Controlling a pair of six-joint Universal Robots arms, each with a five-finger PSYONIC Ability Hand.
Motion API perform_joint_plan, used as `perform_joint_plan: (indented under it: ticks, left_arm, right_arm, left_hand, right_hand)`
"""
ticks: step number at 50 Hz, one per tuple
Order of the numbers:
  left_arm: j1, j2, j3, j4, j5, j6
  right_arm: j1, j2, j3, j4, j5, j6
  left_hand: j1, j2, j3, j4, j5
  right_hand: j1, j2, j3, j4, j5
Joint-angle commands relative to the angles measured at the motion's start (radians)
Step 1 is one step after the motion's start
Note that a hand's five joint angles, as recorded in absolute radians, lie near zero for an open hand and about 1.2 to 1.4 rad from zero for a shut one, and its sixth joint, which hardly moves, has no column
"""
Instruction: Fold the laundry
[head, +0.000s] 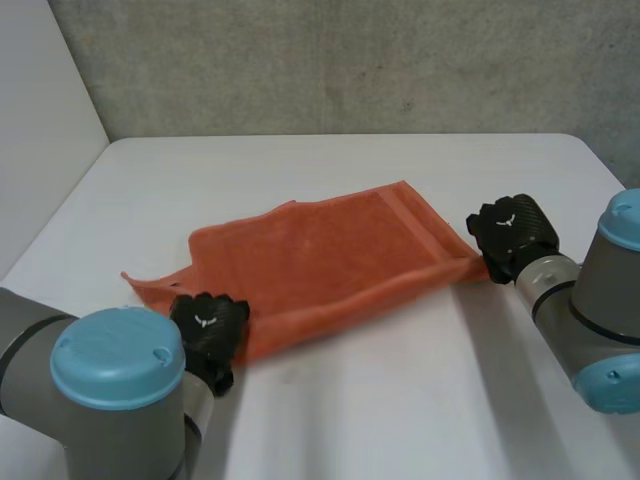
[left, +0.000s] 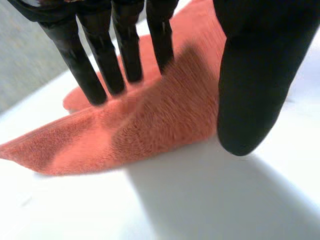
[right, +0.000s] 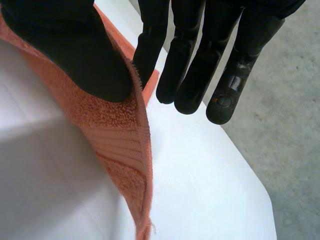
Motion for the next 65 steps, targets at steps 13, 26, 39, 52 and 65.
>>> perform_joint_plan:
  ticks: [13, 26, 39, 52, 65]
  left_arm:
    - [0.278, 0.107, 0.136, -0.132, 0.269, -0.043]
    - [0.497, -0.006, 0.156, -0.179, 0.397, -0.005]
    - [0.508, -0.142, 0.194, -0.17, 0.38, 0.102]
    - [0.496, -0.007, 0.162, -0.034, 0.308, 0.085]
    - [0.496, 0.518, 0.306, -0.054, 0.305, -0.017]
  right_arm:
    - [-0.036, 0.014, 0.009, -0.005, -0.016, 0.006]
    - [-0.034, 0.031, 0.009, -0.005, -0.015, 0.006]
    - [-0.036, 0.029, 0.019, -0.005, -0.013, 0.006]
    - [-0.039, -0.09, -0.018, 0.048, -0.002, 0.002]
    - [-0.046, -0.412, -0.452, 0.639, -0.021, -0.018]
  left_hand:
    - [-0.251, -0.251, -0.252, -0.269, -0.269]
    - [-0.054, -0.054, -0.055, -0.072, -0.072]
    - [0.104, 0.104, 0.104, 0.086, 0.086]
    - [0.879, 0.879, 0.878, 0.861, 0.861]
    - [0.879, 0.879, 0.878, 0.861, 0.861]
  right_hand:
    - [0.411, 0.214, 0.21, 0.203, 0.234]
    - [0.411, 0.214, 0.21, 0.203, 0.234]
    - [0.411, 0.214, 0.21, 0.203, 0.234]
    - [0.411, 0.214, 0.21, 0.203, 0.234]
    - [0.411, 0.214, 0.21, 0.203, 0.234]
